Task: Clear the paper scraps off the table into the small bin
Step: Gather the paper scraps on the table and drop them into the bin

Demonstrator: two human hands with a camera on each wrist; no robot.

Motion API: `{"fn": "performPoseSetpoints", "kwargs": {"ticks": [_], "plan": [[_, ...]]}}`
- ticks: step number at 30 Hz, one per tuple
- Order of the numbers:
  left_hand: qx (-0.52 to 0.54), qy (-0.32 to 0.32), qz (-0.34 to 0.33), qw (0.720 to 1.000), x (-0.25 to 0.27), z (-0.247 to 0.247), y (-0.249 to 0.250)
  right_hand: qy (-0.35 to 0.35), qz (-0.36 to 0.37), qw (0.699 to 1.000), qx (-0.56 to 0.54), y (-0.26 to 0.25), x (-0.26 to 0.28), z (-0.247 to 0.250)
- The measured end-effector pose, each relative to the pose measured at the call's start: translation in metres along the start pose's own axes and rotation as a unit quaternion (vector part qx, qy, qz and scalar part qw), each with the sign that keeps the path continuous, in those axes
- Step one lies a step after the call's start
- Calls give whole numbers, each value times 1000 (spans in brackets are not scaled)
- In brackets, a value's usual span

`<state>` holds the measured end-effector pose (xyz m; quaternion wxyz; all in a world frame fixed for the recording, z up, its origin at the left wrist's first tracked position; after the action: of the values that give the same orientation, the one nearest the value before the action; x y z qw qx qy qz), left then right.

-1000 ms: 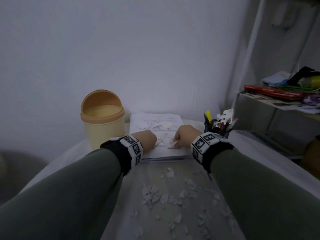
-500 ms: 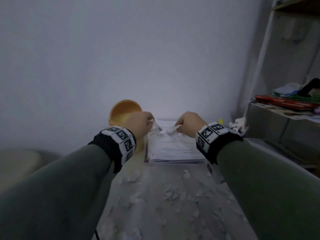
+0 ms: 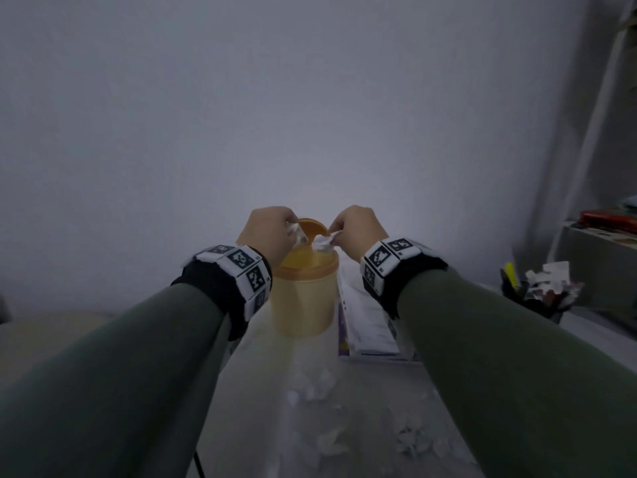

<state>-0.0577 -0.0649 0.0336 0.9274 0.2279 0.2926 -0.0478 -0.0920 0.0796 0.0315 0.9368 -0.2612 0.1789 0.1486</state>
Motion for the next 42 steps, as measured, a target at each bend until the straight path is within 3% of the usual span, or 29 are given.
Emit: {"fn": "performPoseSetpoints", "kwargs": {"ticks": [9, 13, 17, 23, 26, 32, 37, 40, 42], "plan": [[26, -5, 11, 1000, -6, -24, -19, -41, 57, 992, 102, -8, -19, -38], [34, -24, 23, 999, -4, -28, -22, -68, 22, 997, 28, 5, -18, -45], [16, -47, 19, 999, -3, -29, -22, -103, 66, 992, -18, 2, -11, -48], [6, -48, 27, 998, 0, -23, -18, -54, 72, 991, -96, 9, -6, -33], [15, -54, 21, 998, -1, -24, -12, -20, 45, 997, -56, 35, -5, -14], [4, -40, -47, 998, 0, -38, 29, -79, -59, 989, 112, 113, 3, 5], [-128, -179, -94, 971, 9, -99, 60, -156, -105, 958, 215, 155, 17, -2], [-238, -194, -135, 942, 6, -126, 72, -199, -98, 947, 231, 167, 20, -12], [-247, -194, -156, 936, 5, -141, 81, -219, -90, 940, 244, 174, 20, -22]]}}
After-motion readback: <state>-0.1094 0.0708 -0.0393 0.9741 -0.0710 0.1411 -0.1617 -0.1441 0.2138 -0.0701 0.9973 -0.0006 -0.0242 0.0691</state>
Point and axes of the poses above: each hand's wrist, its own x-axis away from the middle knuckle, its own z-axis out of the back of the hand, y = z × x, the point moved 5 cm from there along -x, towards the middle knuckle, and after that the axes turned 1 degree about x, right-handed, at the moved point
